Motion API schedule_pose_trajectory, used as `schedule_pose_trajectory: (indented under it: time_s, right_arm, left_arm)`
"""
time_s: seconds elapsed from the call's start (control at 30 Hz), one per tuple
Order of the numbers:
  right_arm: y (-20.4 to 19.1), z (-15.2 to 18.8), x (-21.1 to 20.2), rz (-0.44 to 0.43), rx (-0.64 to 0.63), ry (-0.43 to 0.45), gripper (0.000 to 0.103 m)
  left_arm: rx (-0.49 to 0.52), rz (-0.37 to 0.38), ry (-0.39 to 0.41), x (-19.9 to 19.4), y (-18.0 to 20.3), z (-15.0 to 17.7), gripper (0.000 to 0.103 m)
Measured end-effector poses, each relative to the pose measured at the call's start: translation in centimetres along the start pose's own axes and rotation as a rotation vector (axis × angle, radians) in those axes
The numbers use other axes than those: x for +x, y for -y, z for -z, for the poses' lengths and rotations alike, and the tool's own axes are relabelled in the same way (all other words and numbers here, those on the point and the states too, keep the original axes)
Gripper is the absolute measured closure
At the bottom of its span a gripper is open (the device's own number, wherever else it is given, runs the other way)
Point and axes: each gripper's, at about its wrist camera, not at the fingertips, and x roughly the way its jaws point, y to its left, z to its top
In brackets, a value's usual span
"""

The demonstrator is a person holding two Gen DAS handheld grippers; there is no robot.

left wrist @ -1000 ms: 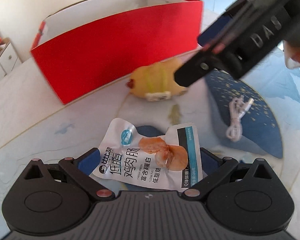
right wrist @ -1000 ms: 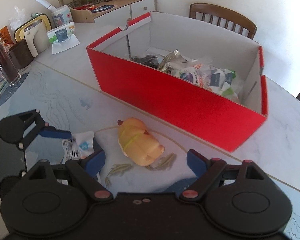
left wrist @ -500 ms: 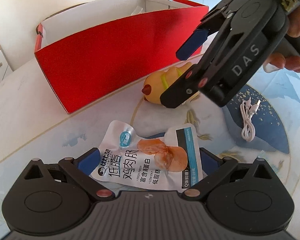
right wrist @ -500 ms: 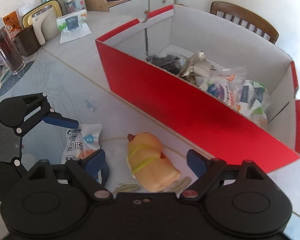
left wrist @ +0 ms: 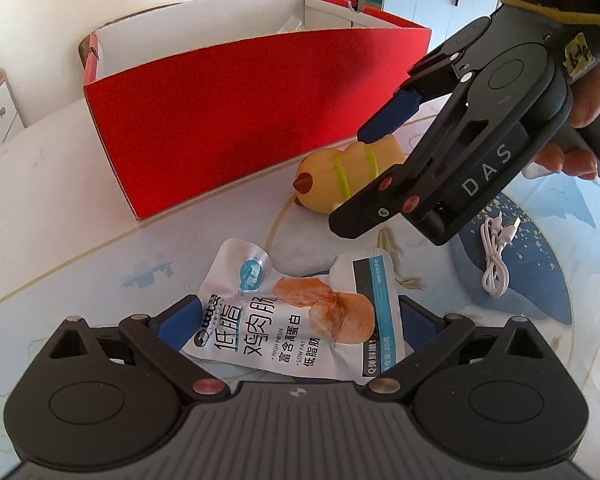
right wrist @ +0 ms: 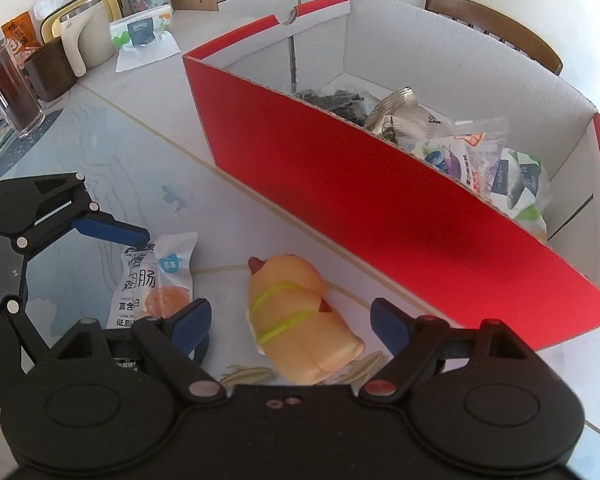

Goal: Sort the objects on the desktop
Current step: 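Move the right tool down onto the yellow bun while the left tool approaches the chicken pouch, then grasp the yellow bun with the right tool while the left tool grasps the white chicken pouch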

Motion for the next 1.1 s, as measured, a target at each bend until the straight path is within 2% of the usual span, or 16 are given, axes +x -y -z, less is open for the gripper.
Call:
schedule_pose_trajectory:
  time_s: [0.1,0.17,0.27,0.37,0.53,0.73,0.77,0.83,0.9,0.93,0.97,1.1]
  right_arm:
    - [0.0,0.2,-0.3,0.002,-0.003,0.008,0.022]
    - [0.1,0.3,-0.5,-0.003,0.002,0.009,0.054]
    - [0.4,0.4,-0.5,0.002,0.023,0.006,0.055]
    - [0.0,0.5,-0.6,0.006,-0.002,0.001,0.055]
    - [-0.7,0.7,-0.4,0.030,-0.046,-0.023,0.052]
    - [-1.2,0.7,-0.3,0.059,-0.057,-0.022,0.055]
    - [-1.3,0.7,-0.4,0.064,-0.062,-0.020,0.056]
    - [-1.4,0.8,-0.6,0.073,-0.065,-0.019,0.057]
    - [-1.4,1.1,-0.9,0.062,-0.057,-0.022,0.058]
    - [-1.3,1.3,-1.1,0.059,-0.057,-0.023,0.059]
    - [-1.3,1.5,-1.2,0.062,-0.058,-0.024,0.059]
    - [-1.2,2.3,-1.9,0.058,-0.057,-0.029,0.059]
  left_arm:
    - [-0.010,0.009,0.011,-0.4,-0.3,0.0,0.005]
    - [-0.009,0.012,0.021,-0.8,-0.2,0.0,0.009]
    - [-0.002,0.022,0.038,-1.3,0.0,-0.1,0.018]
    - [0.012,0.008,0.029,-0.6,0.1,-1.3,0.019]
    - [-0.012,0.000,0.037,-1.1,-0.1,-1.2,0.024]
    - [-0.011,-0.023,0.043,-1.4,-0.2,-0.3,0.032]
    - [-0.014,-0.034,0.046,-1.4,-0.2,-0.3,0.038]
    - [-0.032,-0.035,0.047,-1.7,-0.4,-0.3,0.040]
    - [-0.027,-0.026,0.062,-2.0,-0.3,-0.3,0.051]
    - [-0.013,-0.028,0.067,-2.2,-0.1,-0.4,0.062]
    - [-0.001,-0.024,0.067,-2.3,0.1,-0.5,0.084]
    - [0.001,-0.040,0.060,-2.3,0.5,-0.5,0.091]
